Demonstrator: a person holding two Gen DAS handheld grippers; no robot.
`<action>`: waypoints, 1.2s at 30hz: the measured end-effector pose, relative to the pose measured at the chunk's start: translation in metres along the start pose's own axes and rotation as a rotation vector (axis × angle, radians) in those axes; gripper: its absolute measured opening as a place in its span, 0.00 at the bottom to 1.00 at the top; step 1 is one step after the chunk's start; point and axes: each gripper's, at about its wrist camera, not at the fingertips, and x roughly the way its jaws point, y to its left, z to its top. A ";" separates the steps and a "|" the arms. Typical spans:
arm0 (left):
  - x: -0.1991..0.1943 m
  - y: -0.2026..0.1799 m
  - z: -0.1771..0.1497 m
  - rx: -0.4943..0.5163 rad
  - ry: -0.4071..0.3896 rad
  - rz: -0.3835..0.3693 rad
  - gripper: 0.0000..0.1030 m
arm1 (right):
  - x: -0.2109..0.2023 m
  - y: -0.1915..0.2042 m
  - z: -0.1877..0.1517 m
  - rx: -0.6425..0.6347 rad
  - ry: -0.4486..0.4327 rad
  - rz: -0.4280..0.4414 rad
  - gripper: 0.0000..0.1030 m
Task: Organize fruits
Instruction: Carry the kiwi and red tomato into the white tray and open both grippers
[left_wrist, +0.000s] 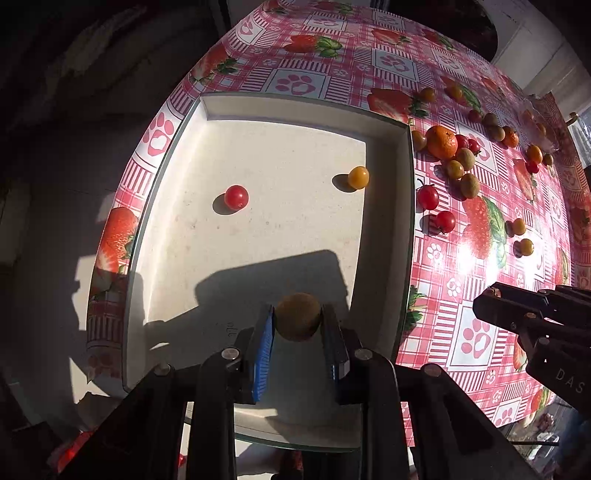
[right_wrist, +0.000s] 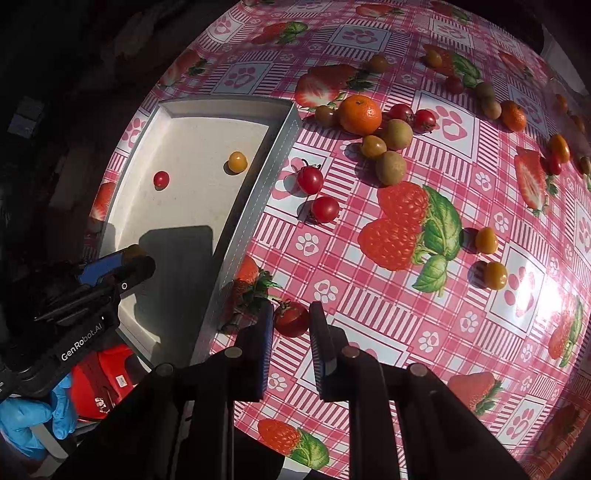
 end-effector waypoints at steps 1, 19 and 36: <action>0.002 0.006 -0.001 -0.011 0.005 0.005 0.26 | 0.002 0.008 0.003 -0.012 0.002 0.007 0.20; 0.038 0.062 -0.012 -0.085 0.065 0.075 0.26 | 0.074 0.094 0.037 -0.176 0.124 -0.021 0.20; 0.050 0.072 -0.017 -0.117 0.099 0.141 0.80 | 0.090 0.086 0.033 -0.163 0.159 -0.013 0.50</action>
